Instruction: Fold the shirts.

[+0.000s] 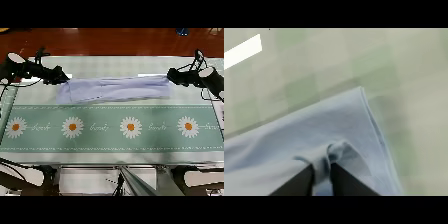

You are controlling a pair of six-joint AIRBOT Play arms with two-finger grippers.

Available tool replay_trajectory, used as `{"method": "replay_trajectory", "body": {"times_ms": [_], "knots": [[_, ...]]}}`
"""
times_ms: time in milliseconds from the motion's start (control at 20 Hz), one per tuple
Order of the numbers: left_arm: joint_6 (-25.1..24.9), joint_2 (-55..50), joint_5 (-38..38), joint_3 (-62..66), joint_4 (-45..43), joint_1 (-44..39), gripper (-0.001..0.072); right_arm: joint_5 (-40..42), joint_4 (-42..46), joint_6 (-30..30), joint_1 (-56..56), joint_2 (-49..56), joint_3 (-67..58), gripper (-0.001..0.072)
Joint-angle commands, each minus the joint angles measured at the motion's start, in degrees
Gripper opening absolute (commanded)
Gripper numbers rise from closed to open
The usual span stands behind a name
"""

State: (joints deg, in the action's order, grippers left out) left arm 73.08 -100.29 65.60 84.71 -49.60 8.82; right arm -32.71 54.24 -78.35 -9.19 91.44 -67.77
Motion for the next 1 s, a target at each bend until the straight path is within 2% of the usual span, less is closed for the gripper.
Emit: {"method": "replay_trajectory", "body": {"times_ms": [0, 150, 250, 300, 350, 400, 550, 650, 800, 900, 950], "knots": [[0.00, -1.18, 1.79, 0.92, 0.09, 1.09, 0.0500, -1.49, 2.64, 1.60, -0.48, 0.37, -0.04, 0.0420], [0.00, -0.92, 7.30, 1.05, 0.13, 3.85, 0.0501, -5.84, 13.33, 1.27, -2.91, -3.32, -0.15, 0.0433], [0.00, -0.63, 10.23, 1.03, 0.17, 5.33, 0.0501, -9.35, 21.03, -3.02, -5.66, -5.75, -0.15, 0.0433], [0.00, -0.50, 11.26, 1.03, 0.17, 5.73, 0.0501, -11.54, 21.51, -4.96, -7.54, -6.01, -0.15, 0.0434], [0.02, -0.39, 11.67, 1.01, 0.22, 5.81, 0.0500, -13.73, 18.36, -5.09, -9.44, -5.57, -0.13, 0.0442], [0.00, -0.24, 11.82, 1.01, 0.39, 5.75, 0.0501, -15.89, 12.02, -3.91, -11.56, -4.44, -0.13, 0.0488], [-0.48, -0.20, 11.80, 1.03, 3.89, 5.35, 0.0500, -21.11, -8.20, 4.87, -14.64, 0.87, -0.13, 0.0549], [-0.66, -0.17, 11.80, 1.03, 6.27, 4.90, 0.0500, -21.29, -13.42, 5.66, -13.75, 3.82, -0.13, 0.0549], [-1.86, -0.17, 11.80, 1.03, 8.17, 3.89, 0.0500, -19.17, -15.21, 5.55, -9.77, 6.99, -0.13, 0.0546], [-1.97, -0.17, 11.78, 1.03, 9.03, 3.04, 0.0500, -16.52, -15.23, 4.61, -6.45, 8.41, -0.13, 0.0519], [-1.97, -0.17, 11.80, 1.03, 9.25, 2.67, 0.0500, -15.17, -15.32, 4.59, -4.96, 8.61, -0.13, 0.0357]]}}
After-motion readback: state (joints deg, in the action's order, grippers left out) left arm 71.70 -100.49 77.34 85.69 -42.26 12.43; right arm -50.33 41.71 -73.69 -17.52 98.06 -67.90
